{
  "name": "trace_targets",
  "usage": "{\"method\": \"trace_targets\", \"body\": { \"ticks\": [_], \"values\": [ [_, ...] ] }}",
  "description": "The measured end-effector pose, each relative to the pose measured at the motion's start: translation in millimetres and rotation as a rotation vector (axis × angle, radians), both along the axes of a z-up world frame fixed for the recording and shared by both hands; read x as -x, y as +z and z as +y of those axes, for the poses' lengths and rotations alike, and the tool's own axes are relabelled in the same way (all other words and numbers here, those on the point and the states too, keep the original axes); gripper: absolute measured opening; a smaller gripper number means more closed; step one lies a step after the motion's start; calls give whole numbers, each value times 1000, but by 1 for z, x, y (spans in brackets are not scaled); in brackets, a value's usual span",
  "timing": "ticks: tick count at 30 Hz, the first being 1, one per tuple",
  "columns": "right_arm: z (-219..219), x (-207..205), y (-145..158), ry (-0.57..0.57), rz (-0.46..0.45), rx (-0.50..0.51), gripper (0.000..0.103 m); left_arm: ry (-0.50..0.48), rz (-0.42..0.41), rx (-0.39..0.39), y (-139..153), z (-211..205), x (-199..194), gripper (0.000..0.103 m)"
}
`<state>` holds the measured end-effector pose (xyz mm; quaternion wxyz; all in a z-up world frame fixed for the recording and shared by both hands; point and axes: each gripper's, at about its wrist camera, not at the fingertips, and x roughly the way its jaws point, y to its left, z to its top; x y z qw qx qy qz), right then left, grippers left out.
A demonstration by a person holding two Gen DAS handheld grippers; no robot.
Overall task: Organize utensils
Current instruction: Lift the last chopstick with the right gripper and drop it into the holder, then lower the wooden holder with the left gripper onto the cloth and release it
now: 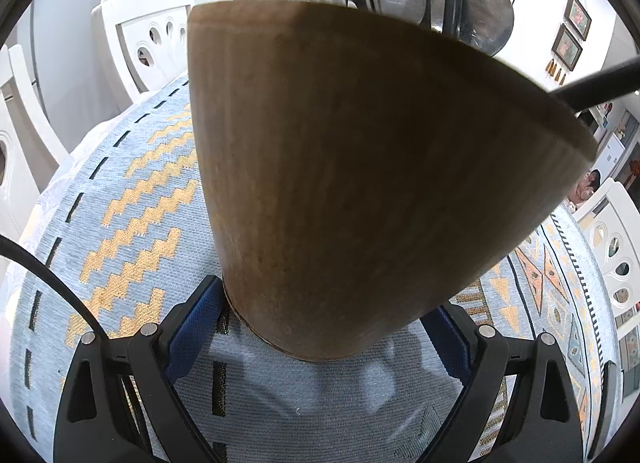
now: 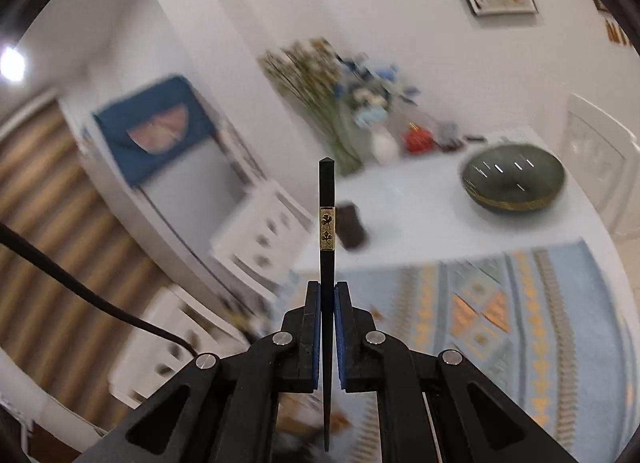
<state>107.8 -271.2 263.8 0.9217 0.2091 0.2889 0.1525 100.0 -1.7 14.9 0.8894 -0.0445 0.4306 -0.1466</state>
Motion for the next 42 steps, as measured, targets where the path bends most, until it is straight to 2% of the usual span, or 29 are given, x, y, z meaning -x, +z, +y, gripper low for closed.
{"method": "trace_targets", "body": {
  "ticks": [3, 6, 13, 18, 28, 34, 36, 37, 38, 39, 40, 42],
  "values": [
    [19, -4, 23, 23, -71, -37, 6, 0, 0, 1, 0, 0, 0, 94],
    [43, -12, 29, 50, -98, -41, 6, 0, 0, 2, 0, 0, 0, 94],
    [86, -27, 15, 84, -101, -14, 6, 0, 1, 3, -1, 1, 0, 94],
    [105, -19, 4, 91, -144, 56, 6, 0, 2, 5, -3, 1, 0, 94],
    [122, -17, -6, 98, -166, 116, 6, -1, 2, 8, -3, -1, -1, 94],
    [135, -13, -8, 111, -183, 196, 6, 0, 2, 9, -2, 0, -1, 94],
    [140, -14, -10, 139, -167, 203, 11, 0, 2, 9, -2, 1, -1, 94],
    [141, -14, -11, 154, -156, 208, 21, 0, 2, 9, -2, 1, -1, 94],
    [142, -14, -12, 159, -149, 209, 42, -1, 3, 10, -2, 1, -1, 94],
    [142, -14, -12, 160, -142, 207, 54, -1, 2, 10, -4, 2, -2, 95],
    [139, -12, -10, 158, -149, 196, 60, -1, 3, 13, -4, 2, -2, 94],
    [134, -7, -4, 153, -174, 175, 60, 0, 2, 12, -3, 1, 0, 94]
  ]
}}
